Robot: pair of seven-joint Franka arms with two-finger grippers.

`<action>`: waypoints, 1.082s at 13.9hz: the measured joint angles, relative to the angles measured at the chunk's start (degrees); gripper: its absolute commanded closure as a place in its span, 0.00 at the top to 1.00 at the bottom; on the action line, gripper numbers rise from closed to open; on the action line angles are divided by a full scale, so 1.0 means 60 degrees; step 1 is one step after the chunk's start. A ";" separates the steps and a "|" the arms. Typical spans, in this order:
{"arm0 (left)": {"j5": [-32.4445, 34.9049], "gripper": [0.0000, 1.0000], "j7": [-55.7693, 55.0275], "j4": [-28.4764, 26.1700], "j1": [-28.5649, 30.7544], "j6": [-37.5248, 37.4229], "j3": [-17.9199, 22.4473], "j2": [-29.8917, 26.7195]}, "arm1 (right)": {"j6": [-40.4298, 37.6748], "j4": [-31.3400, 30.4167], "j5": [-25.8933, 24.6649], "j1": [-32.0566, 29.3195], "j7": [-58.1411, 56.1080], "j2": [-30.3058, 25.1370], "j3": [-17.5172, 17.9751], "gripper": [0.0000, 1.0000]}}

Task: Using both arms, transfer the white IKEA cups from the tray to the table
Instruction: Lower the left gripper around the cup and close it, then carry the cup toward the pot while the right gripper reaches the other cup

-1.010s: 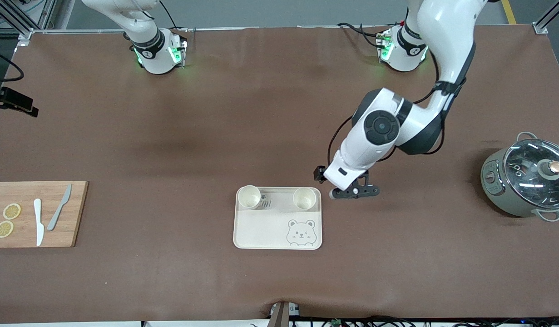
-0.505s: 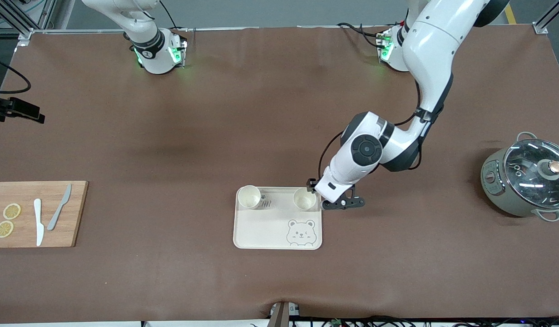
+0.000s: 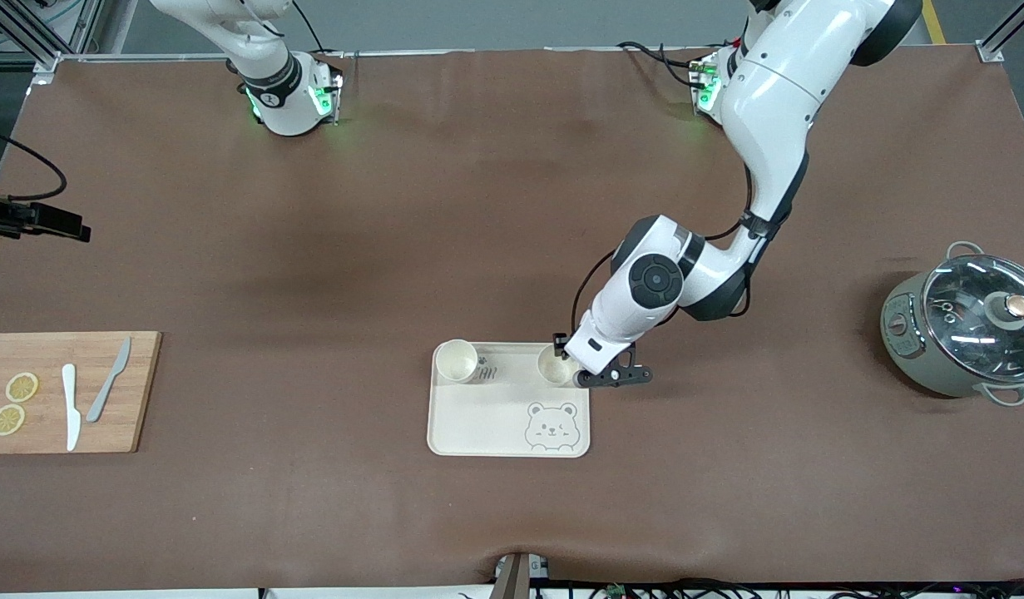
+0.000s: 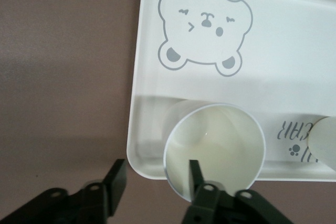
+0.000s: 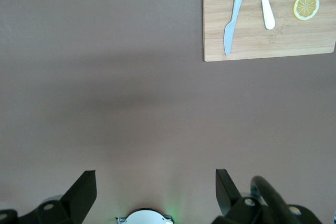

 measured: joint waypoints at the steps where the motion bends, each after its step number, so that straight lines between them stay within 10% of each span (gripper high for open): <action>1: 0.0000 0.00 0.0000 0.0001 0.0000 0.0057 0.0000 0.0054 | 0.0003 0.0007 0.0000 0.0000 -0.0016 0.0059 0.0002 1.00; 11: 0.0154 0.00 0.0002 0.0576 0.0160 0.0021 0.0153 -0.0190 | 0.0446 0.0267 0.0729 -0.0522 -0.0005 0.1302 0.0021 1.00; 15: 0.0200 0.00 0.0027 0.0610 0.0898 -0.2762 0.0231 -0.1534 | 0.1078 0.0258 0.1060 -0.0047 0.1288 0.1944 0.0177 1.00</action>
